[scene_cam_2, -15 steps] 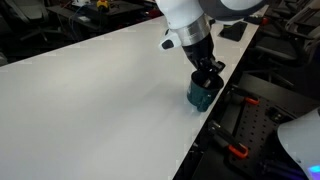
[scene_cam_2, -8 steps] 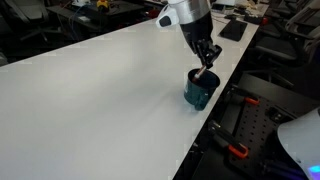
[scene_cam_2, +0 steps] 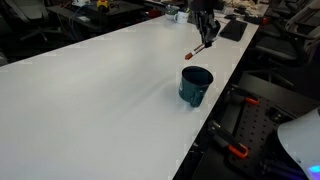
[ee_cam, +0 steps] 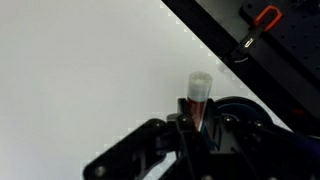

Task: Shift the marker to the table

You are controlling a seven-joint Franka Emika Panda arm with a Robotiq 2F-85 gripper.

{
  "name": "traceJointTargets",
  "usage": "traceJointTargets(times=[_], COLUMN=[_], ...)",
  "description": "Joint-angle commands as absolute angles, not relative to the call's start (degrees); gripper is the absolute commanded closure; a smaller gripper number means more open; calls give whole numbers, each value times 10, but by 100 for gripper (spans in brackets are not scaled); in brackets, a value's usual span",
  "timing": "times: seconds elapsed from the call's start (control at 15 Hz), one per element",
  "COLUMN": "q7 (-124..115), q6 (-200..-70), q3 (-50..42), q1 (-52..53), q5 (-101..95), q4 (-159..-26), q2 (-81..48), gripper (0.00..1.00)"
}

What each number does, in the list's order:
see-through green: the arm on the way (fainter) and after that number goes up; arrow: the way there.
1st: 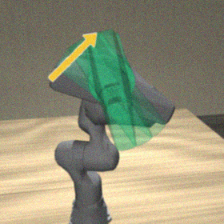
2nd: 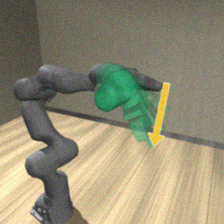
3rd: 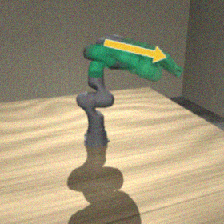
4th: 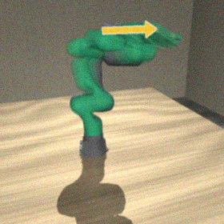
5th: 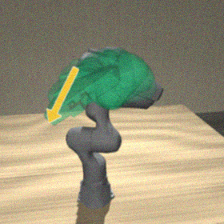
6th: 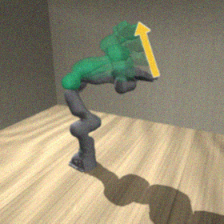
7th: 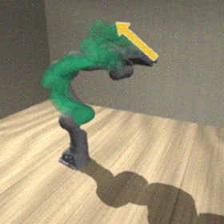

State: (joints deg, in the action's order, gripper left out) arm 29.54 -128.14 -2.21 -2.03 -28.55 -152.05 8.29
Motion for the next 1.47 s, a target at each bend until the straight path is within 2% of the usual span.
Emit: traceJointTargets(times=[0.0,0.47,0.8,0.87,0.93,1.0,1.2,1.4], q7=[240,121,53,53,81,79,80,80], q6=[-1342,-1474,-1557,-1566,-1550,-1554,-1554,-1554], q3=[-45,-72,-87,-83,-84,-85,-86,-87], q1=[-45,-78,-58,-56,-63,-59,-60,-60], q5=[-312,-394,-410,-395,-388,-386,-385,-385], q4=[-1515,-1459,-1411,-1404,-1426,-1420,-1417,-1417], q2=[74,-82,-215,-238,-197,-215,-218,-213], gripper=[95,95,95,55,54,72,54,54])
